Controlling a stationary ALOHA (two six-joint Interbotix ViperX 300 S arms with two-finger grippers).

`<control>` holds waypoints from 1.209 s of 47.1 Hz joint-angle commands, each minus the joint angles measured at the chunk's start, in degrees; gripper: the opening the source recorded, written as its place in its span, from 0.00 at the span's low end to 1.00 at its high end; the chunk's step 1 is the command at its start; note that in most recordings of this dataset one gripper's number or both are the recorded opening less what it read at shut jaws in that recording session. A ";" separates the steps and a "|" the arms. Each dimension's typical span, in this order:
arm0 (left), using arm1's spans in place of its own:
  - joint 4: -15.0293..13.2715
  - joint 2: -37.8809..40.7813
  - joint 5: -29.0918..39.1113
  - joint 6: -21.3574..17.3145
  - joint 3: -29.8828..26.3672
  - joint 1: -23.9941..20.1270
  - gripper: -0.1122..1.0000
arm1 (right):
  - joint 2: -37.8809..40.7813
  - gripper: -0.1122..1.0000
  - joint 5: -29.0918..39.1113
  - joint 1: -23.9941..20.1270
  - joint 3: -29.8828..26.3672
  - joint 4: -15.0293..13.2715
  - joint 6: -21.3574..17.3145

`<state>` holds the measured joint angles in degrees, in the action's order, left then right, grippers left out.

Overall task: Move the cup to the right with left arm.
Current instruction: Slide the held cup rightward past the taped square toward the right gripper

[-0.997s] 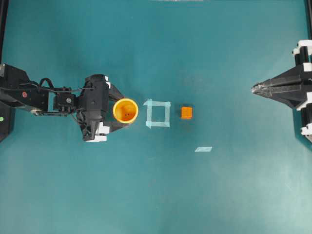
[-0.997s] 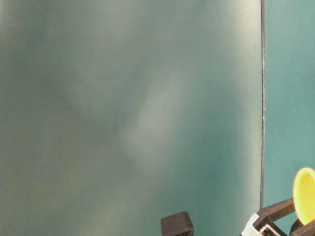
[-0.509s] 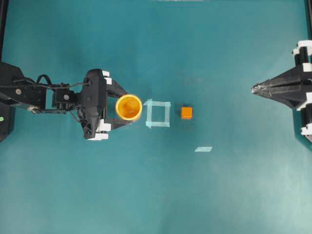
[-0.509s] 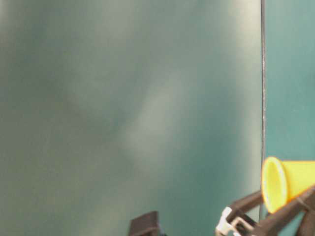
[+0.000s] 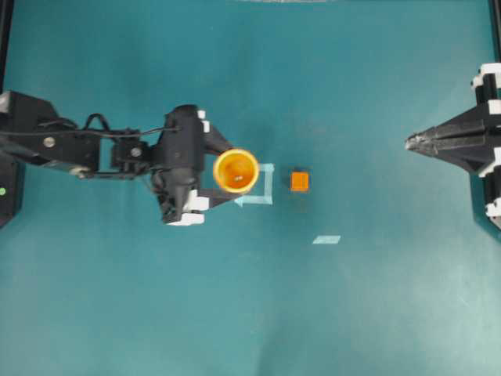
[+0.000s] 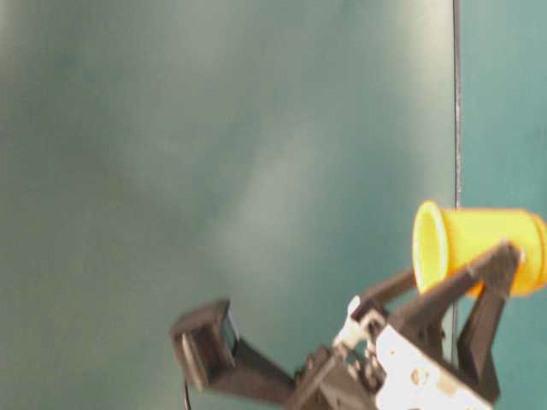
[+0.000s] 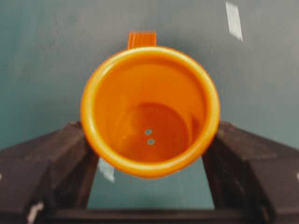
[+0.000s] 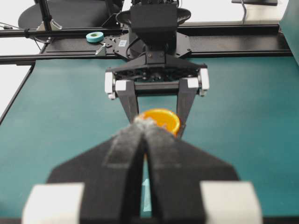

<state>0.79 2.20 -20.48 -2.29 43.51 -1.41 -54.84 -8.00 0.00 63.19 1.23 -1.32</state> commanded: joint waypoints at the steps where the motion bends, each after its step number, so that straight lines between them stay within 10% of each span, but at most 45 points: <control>1: -0.09 0.53 1.05 -0.18 -4.13 0.18 0.68 | -0.09 0.10 0.00 -0.09 -2.11 0.09 0.09; 57: 0.00 24.52 17.05 -0.26 -44.65 1.76 0.68 | -0.97 0.10 0.35 -0.09 -2.64 -0.26 0.44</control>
<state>0.79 27.25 -3.52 -2.64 1.93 0.35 -55.90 -7.47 0.00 62.40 1.14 -0.97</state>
